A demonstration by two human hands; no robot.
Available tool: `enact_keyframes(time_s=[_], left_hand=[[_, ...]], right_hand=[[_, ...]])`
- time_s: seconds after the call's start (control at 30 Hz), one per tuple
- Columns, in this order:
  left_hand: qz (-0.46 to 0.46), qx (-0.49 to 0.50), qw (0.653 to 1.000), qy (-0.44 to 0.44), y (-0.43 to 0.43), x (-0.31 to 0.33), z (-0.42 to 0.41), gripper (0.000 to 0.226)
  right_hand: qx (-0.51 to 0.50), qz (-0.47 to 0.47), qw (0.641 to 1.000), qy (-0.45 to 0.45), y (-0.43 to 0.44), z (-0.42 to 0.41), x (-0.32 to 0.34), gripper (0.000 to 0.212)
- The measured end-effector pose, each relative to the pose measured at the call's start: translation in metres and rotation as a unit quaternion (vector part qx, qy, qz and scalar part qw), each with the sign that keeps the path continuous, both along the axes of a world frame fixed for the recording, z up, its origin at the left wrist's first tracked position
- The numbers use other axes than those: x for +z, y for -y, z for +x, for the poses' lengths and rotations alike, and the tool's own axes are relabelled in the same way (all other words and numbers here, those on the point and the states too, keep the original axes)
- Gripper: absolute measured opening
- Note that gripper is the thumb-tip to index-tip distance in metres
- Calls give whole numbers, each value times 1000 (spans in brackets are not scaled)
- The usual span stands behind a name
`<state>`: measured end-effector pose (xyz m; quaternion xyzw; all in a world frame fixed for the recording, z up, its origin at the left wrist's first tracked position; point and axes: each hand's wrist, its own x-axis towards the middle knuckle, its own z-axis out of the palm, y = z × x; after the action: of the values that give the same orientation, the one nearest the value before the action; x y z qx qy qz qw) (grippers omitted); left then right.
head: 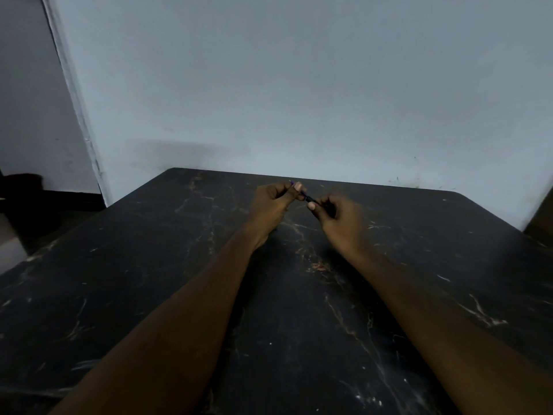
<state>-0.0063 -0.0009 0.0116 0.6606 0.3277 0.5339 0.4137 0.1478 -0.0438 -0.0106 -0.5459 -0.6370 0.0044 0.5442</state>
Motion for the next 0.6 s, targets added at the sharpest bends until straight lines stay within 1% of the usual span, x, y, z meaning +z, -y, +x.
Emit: enact_keyframes(time_s=[0.1,0.17,0.27,0.37,0.43,0.47,0.53,0.57,0.6], left_hand=[[5,13,1000,12,0,1,0,28],[6,23,1000,8,-1,1,-1,30],[7,47,998,-28,-2,1,-5,33],[14,70,995,-63,-7,1,-12,32],[28,118,984,-129,-12,-2,-19,32],[36,151,971,-180,-15,-5,-23,31],[51,214,934,-283,-19,-10,-31,29],[54,229,921,-312,-21,-11,-34,28],[47,229,917,-324,-22,-12,-36,28]], right_hand=[[5,-9,1000,-5,0,-3,2,15],[11,-14,1000,-7,1,-6,2,16],[19,-32,999,-24,3,-8,2,19],[19,-26,999,-39,5,-7,3,22],[17,-25,998,-46,5,-5,3,24],[15,-27,998,-50,5,-4,2,25],[13,-29,998,-55,4,-2,1,26],[13,-32,998,-57,4,-2,1,27],[13,-35,998,-57,4,-1,0,28]])
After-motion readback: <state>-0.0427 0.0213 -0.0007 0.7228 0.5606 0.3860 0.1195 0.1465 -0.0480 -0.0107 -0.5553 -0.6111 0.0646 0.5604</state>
